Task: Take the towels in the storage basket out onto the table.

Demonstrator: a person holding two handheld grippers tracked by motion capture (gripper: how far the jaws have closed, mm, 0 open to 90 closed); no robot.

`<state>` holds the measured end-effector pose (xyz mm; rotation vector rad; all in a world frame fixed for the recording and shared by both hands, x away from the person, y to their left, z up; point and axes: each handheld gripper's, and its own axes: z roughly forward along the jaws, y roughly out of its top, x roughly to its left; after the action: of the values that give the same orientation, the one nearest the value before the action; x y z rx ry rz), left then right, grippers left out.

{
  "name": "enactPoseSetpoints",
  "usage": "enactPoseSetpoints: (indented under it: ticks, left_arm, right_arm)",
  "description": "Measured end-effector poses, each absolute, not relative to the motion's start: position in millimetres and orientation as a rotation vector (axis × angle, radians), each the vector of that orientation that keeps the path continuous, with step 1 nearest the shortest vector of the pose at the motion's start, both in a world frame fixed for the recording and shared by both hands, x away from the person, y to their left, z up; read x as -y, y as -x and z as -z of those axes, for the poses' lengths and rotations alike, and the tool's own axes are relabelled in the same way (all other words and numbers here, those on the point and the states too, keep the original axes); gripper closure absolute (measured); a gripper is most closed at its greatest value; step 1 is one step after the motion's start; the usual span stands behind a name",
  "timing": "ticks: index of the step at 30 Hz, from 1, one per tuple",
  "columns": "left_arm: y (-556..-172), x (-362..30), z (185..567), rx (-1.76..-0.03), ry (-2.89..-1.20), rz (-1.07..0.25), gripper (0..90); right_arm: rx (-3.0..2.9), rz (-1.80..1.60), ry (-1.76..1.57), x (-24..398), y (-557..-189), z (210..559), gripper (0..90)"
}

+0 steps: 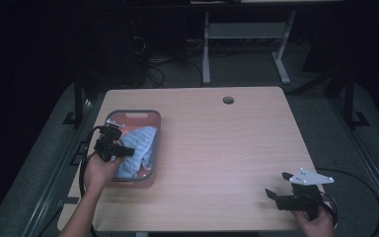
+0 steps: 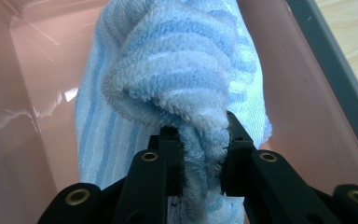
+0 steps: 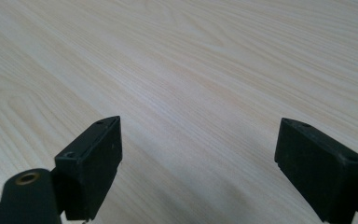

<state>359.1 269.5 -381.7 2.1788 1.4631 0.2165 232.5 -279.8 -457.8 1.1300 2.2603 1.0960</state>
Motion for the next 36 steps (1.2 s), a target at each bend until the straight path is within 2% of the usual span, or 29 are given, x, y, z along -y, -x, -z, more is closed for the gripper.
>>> enactPoseSetpoints:
  ticks: [17,36]
  left_arm:
    - [-350,-296,361,-1.471,-2.027,-0.213,75.8]
    - [-347,-298,322,-1.443,-2.004,-0.304,76.7]
  right_arm:
    - [-2.259,-1.084,-1.125,275,-232,457,14.4]
    - [-2.248,-1.086,-1.12,280,-232,455,14.5]
